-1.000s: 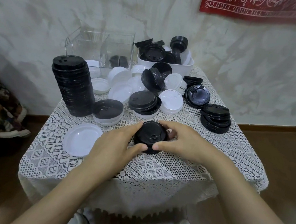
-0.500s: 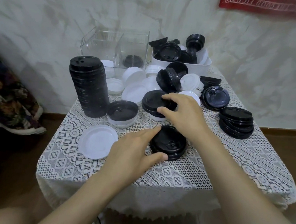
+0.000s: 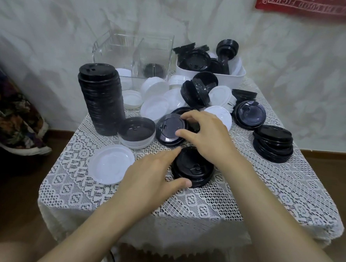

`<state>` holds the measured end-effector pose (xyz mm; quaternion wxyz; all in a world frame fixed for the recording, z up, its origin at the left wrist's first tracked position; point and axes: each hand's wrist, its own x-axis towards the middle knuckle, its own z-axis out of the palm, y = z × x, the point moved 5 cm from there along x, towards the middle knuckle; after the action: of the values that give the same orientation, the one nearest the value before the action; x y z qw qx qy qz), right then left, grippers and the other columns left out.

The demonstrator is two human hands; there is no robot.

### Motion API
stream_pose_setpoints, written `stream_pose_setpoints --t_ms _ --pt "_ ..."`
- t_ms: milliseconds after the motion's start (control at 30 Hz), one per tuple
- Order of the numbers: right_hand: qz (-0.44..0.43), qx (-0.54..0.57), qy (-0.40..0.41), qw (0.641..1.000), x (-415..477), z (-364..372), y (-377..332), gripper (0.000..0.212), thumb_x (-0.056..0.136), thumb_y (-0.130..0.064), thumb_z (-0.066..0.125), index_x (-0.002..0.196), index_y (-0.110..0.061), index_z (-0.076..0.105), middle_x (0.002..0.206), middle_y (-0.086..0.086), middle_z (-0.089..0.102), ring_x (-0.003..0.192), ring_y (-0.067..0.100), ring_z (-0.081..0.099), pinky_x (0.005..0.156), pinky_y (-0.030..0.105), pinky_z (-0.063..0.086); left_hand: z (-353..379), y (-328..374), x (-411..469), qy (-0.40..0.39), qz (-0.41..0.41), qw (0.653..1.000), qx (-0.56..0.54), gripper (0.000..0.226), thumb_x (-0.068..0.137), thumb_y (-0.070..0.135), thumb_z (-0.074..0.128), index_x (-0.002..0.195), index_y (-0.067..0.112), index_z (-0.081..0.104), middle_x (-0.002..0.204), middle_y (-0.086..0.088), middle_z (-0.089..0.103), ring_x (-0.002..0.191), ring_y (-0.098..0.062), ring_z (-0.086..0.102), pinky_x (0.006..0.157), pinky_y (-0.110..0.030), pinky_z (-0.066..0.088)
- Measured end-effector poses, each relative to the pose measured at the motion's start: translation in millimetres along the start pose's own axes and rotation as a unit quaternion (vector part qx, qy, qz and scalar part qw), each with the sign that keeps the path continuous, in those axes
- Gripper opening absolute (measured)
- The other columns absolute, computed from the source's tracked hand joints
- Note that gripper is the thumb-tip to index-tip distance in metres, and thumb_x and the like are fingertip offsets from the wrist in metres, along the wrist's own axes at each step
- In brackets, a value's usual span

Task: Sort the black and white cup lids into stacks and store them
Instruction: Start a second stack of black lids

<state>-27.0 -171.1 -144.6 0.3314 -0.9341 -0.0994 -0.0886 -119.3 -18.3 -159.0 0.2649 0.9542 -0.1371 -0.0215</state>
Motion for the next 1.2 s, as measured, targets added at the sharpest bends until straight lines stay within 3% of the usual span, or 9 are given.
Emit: stream_pose_setpoints --t_ms 167,300,367,467,533,667,933,1067,1200 --pt "0.024 0.060 0.042 0.997 0.1 -9.1 2.7 0.022 0.092 -0.028 0.074 0.113 -0.032 0.072 0.096 -0.011 0.070 0.084 0.002 0.060 0.072 0.019 0.043 0.1 -1.9 1.6 0.001 0.005 1.000 0.004 0.080 0.086 0.067 0.067 0.155 0.045 0.035 0.126 0.020 0.061 0.107 -0.008 0.055 0.070 -0.024 0.034" --pt "0.055 0.126 0.074 0.988 -5.9 -22.1 10.6 0.021 0.092 -0.025 0.074 0.112 -0.031 0.073 0.095 -0.013 0.069 0.090 0.010 0.065 0.083 0.033 0.052 1.1 -2.3 2.3 0.002 0.003 1.000 0.008 0.082 0.085 0.069 0.066 0.156 0.046 0.032 0.123 0.015 0.063 0.101 -0.008 0.053 0.063 -0.019 0.031" --pt "0.068 0.167 0.093 0.979 -9.7 -30.5 17.0 0.020 0.092 -0.022 0.075 0.110 -0.030 0.073 0.095 -0.009 0.071 0.088 0.009 0.067 0.088 0.037 0.056 1.6 -1.6 1.8 0.005 0.004 1.000 0.009 0.081 0.085 0.068 0.067 0.156 0.047 0.032 0.104 0.018 0.062 0.094 -0.010 0.051 0.060 -0.015 0.029" --pt "0.085 0.239 0.105 0.962 -19.4 -45.6 24.4 0.017 0.093 -0.015 0.073 0.108 -0.025 0.075 0.098 -0.001 0.075 0.087 0.014 0.072 0.083 0.038 0.061 0.6 -1.0 0.4 0.010 0.005 1.000 0.009 0.076 0.086 0.066 0.068 0.153 0.048 0.036 0.093 0.022 0.056 0.089 -0.007 0.045 0.066 -0.026 0.034" --pt "0.103 0.297 0.066 0.947 -29.5 -50.9 30.1 0.016 0.094 -0.010 0.071 0.107 -0.019 0.075 0.098 0.005 0.076 0.085 0.014 0.074 0.074 0.029 0.062 0.4 -1.8 0.4 0.009 0.001 1.000 0.015 0.078 0.086 0.067 0.066 0.155 0.046 0.035 0.108 0.016 0.063 0.096 -0.010 0.054 0.069 -0.027 0.034" --pt "0.126 0.273 -0.038 0.953 -51.6 -44.0 43.0 0.014 0.094 -0.008 0.071 0.103 -0.018 0.077 0.091 0.005 0.079 0.077 0.015 0.073 0.074 0.032 0.062 1.3 -0.1 1.4 0.009 0.002 1.000 0.015 0.079 0.086 0.067 0.066 0.155 0.049 0.033 0.082 0.011 0.055 0.076 -0.009 0.045 0.058 -0.021 0.029" --pt "0.086 0.175 -0.051 0.979 -59.0 -31.5 36.8 0.024 0.081 -0.049 0.073 0.100 -0.035 0.079 0.095 -0.011 0.078 0.095 0.014 0.072 0.092 0.047 0.058 4.0 -6.6 3.9 -0.013 -0.010 1.000 -0.014 0.103 0.079 0.071 0.069 0.160 0.053 0.008 0.139 0.020 0.060 0.102 -0.020 0.060 0.076 -0.033 0.042" --pt "0.077 0.145 -0.073 0.984 -63.0 -30.5 34.2 0.018 0.092 -0.036 0.074 0.109 -0.030 0.078 0.096 -0.014 0.077 0.093 0.009 0.072 0.095 0.042 0.056 1.0 -6.0 2.1 -0.005 0.001 1.000 -0.028 0.088 0.081 0.067 0.070 0.155 0.058 0.022 0.077 0.013 0.056 0.077 -0.010 0.051 0.064 -0.024 0.036" --pt "0.078 0.164 -0.125 0.975 -69.2 -32.2 31.9 0.029 0.093 -0.032 0.075 0.121 -0.028 0.074 0.100 -0.016 0.078 0.094 0.001 0.072 0.094 0.034 0.057 1.2 -6.0 3.1 -0.005 -0.004 1.000 -0.018 0.088 0.084 0.063 0.072 0.157 0.053 0.024 0.081 0.012 0.055 0.085 -0.010 0.051 0.065 -0.024 0.034"
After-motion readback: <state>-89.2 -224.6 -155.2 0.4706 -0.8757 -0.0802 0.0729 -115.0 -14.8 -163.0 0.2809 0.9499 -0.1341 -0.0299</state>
